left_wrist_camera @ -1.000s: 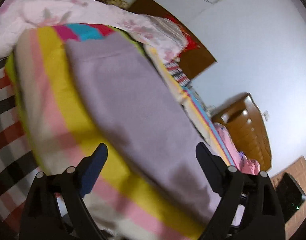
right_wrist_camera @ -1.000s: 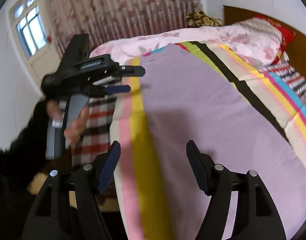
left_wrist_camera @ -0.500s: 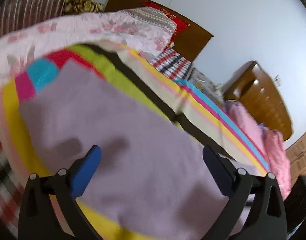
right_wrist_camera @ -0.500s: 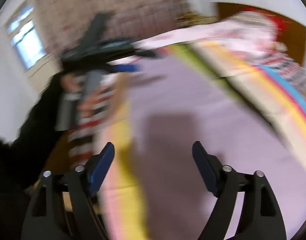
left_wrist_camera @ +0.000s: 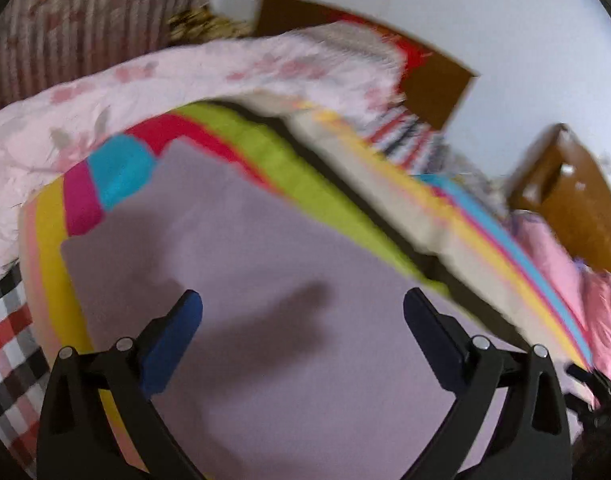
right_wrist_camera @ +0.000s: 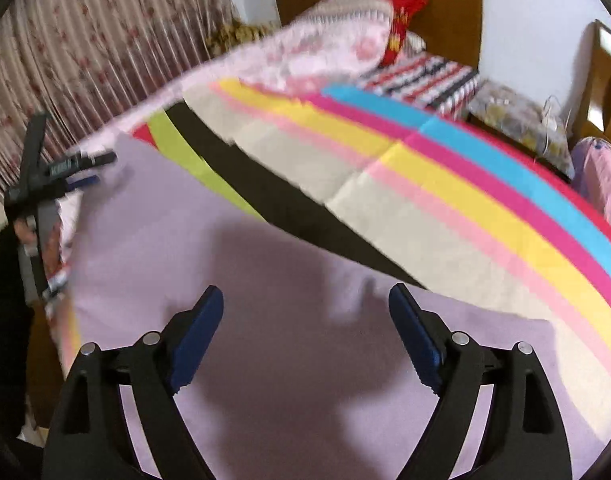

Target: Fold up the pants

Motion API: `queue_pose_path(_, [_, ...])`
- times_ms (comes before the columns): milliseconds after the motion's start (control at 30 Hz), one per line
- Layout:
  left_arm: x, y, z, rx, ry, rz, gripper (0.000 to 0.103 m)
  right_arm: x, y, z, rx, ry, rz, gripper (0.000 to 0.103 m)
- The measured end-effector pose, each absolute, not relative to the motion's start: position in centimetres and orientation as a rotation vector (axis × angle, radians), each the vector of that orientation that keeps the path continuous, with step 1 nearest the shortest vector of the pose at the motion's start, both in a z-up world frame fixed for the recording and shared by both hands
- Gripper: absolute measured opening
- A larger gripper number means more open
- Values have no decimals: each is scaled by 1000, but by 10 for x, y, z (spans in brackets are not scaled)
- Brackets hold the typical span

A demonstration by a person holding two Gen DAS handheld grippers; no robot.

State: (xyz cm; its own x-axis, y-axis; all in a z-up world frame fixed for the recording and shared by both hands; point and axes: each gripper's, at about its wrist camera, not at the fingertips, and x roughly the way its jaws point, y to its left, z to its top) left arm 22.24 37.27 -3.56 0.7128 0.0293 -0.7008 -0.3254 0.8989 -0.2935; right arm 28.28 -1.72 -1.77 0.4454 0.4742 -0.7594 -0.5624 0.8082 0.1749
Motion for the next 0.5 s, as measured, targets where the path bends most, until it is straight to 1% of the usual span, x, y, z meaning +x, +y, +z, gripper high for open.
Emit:
queue_pose_path(133, [193,281,-18,-307,761,8,101,260,-59,-6,-109,843,527,87])
queue_pose_path(333, [158,157,-33,-174,841,-273,101,224,-156,-24,-25,915,287,87])
queue_pose_path(500, [150,107,-47,-93,877,-355,101,169,-246,-33,35,921,107,87])
